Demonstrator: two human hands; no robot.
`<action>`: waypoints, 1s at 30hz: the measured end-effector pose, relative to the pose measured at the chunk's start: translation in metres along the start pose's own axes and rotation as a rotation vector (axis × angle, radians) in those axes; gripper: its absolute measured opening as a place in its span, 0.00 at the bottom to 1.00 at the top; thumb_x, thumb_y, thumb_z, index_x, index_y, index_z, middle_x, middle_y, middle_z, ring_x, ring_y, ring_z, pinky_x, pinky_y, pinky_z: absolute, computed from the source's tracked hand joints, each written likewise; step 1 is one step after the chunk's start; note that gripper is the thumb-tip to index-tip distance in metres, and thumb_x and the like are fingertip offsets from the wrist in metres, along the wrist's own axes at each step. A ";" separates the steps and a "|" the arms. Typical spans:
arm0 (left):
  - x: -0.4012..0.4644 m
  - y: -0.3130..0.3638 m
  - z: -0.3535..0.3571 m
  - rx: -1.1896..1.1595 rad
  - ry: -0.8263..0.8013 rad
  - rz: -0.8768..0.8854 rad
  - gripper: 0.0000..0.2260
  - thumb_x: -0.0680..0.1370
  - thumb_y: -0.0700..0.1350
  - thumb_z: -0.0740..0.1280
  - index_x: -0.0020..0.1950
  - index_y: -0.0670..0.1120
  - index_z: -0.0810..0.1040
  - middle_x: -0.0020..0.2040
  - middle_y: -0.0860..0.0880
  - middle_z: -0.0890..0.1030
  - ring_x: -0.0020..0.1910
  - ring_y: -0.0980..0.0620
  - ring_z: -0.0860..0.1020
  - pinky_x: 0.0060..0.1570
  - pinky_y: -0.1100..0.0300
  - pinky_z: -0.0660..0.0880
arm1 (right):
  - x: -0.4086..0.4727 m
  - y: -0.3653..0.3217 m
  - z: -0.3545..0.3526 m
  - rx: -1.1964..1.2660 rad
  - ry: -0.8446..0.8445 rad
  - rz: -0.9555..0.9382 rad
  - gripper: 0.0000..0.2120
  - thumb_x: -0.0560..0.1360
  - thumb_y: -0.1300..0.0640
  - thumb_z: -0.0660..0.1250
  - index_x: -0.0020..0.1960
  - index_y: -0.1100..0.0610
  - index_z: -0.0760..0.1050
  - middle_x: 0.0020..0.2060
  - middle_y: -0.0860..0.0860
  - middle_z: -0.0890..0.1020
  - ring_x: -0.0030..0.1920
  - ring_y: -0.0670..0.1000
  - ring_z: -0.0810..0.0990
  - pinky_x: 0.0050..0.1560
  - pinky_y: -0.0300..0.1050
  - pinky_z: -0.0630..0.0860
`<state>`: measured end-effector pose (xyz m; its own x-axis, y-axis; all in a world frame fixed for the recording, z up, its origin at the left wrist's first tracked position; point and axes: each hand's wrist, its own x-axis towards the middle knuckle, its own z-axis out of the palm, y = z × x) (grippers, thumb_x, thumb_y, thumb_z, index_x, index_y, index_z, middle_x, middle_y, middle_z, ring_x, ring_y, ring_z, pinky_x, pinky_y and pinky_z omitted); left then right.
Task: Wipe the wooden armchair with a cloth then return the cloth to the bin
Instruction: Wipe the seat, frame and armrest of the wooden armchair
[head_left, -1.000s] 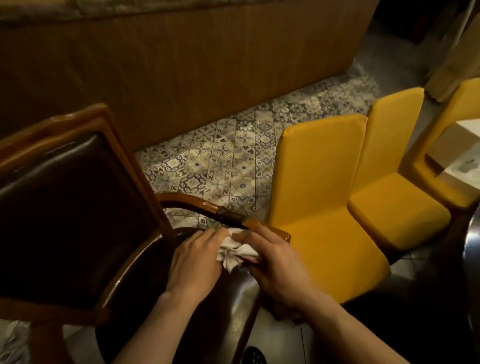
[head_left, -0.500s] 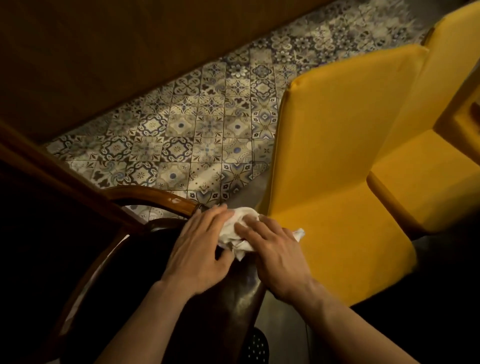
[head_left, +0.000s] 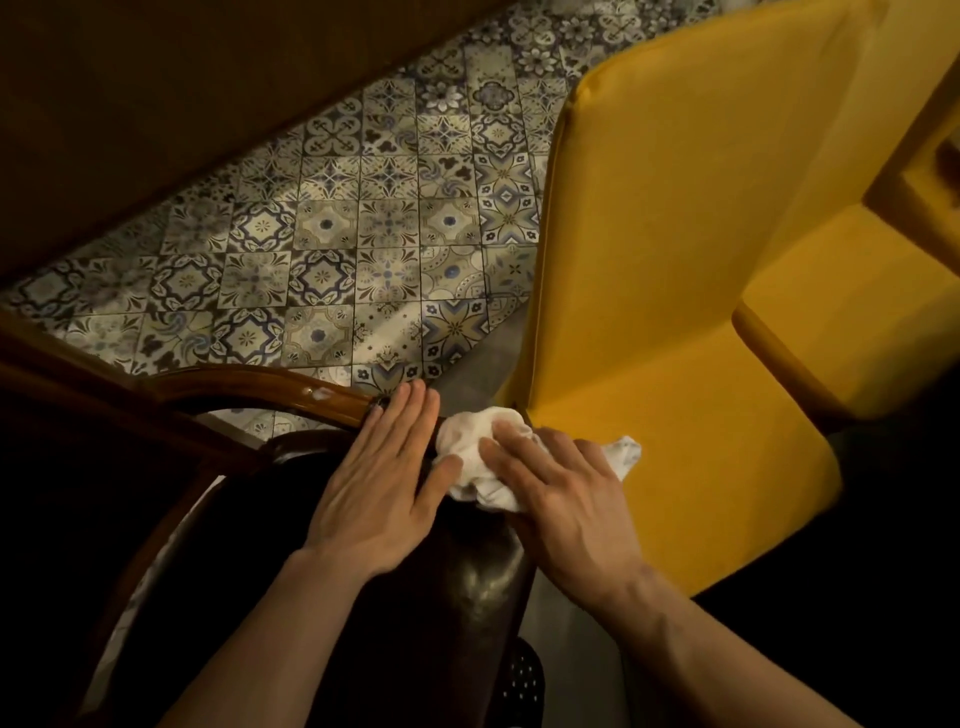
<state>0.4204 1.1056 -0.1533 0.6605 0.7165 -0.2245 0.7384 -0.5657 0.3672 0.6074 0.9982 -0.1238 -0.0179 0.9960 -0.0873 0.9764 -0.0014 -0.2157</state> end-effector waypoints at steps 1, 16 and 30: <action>0.000 0.001 0.000 0.006 0.000 -0.001 0.33 0.81 0.64 0.36 0.83 0.49 0.38 0.83 0.53 0.35 0.79 0.60 0.32 0.80 0.56 0.36 | -0.007 0.007 -0.002 0.006 0.004 0.008 0.28 0.73 0.49 0.75 0.71 0.53 0.76 0.71 0.52 0.78 0.62 0.60 0.80 0.51 0.55 0.78; 0.001 0.003 0.007 -0.085 0.034 -0.025 0.27 0.85 0.55 0.42 0.83 0.50 0.41 0.83 0.54 0.39 0.79 0.62 0.33 0.79 0.57 0.35 | -0.026 0.015 -0.009 -0.063 -0.028 0.091 0.33 0.65 0.52 0.82 0.69 0.53 0.79 0.70 0.52 0.80 0.62 0.61 0.82 0.49 0.55 0.80; -0.006 0.012 -0.041 -0.511 -0.089 0.003 0.42 0.73 0.61 0.68 0.79 0.71 0.44 0.81 0.69 0.48 0.79 0.68 0.47 0.75 0.53 0.58 | 0.009 -0.010 -0.016 0.307 0.107 0.115 0.24 0.73 0.49 0.71 0.68 0.48 0.75 0.62 0.45 0.80 0.57 0.54 0.78 0.49 0.54 0.76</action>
<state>0.4199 1.1110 -0.1101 0.6880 0.6648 -0.2908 0.5906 -0.2801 0.7568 0.6005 1.0086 -0.1069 0.1274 0.9914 -0.0291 0.8603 -0.1251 -0.4942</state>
